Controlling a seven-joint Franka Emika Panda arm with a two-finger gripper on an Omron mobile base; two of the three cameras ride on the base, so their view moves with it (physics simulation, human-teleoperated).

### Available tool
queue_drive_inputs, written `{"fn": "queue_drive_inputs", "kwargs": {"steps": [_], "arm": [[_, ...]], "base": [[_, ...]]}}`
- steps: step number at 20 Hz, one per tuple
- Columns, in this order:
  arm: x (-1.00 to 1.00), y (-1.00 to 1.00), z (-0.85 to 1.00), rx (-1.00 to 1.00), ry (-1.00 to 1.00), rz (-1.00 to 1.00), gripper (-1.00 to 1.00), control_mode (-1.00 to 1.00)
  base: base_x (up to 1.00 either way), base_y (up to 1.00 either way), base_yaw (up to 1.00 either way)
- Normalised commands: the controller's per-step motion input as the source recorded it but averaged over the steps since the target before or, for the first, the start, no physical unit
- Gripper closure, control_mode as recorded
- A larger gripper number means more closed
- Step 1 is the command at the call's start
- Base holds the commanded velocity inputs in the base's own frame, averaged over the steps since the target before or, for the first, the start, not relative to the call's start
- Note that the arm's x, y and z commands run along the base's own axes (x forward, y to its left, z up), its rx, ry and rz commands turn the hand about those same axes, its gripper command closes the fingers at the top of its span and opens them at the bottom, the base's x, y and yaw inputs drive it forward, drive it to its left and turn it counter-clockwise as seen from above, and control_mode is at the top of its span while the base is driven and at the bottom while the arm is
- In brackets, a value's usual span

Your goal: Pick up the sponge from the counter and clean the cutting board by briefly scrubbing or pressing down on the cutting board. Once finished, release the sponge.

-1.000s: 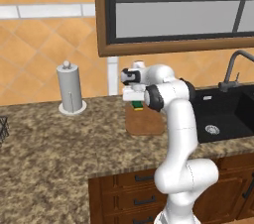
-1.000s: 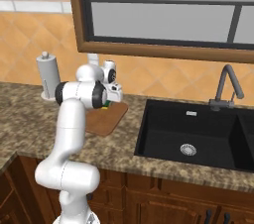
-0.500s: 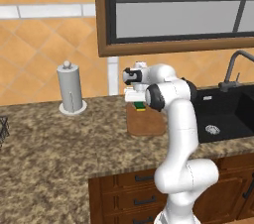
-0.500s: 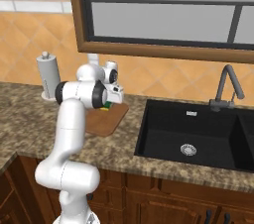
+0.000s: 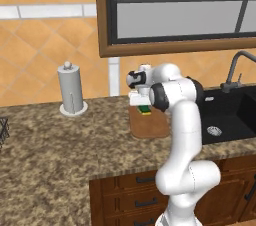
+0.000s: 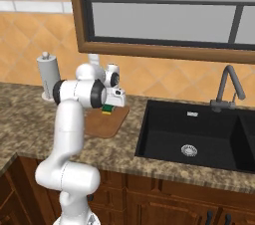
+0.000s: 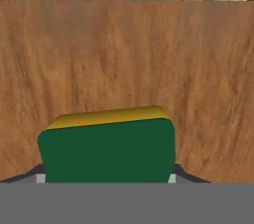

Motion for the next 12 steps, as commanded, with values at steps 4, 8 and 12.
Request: {"fn": "queue_drive_inputs", "kwargs": {"steps": [4, 8, 12], "arm": [[-0.59, 0.00, -0.46, 0.00, 0.00, 0.17, 1.00, -1.00], [-0.89, 0.00, -0.33, 0.00, -0.01, 0.18, 1.00, -1.00], [-0.99, 0.00, -0.30, 0.00, -0.05, 0.16, 1.00, -1.00]], "base": [[0.00, 0.00, 0.00], [0.00, 0.00, 0.00], [0.00, 0.00, 0.00]]}}
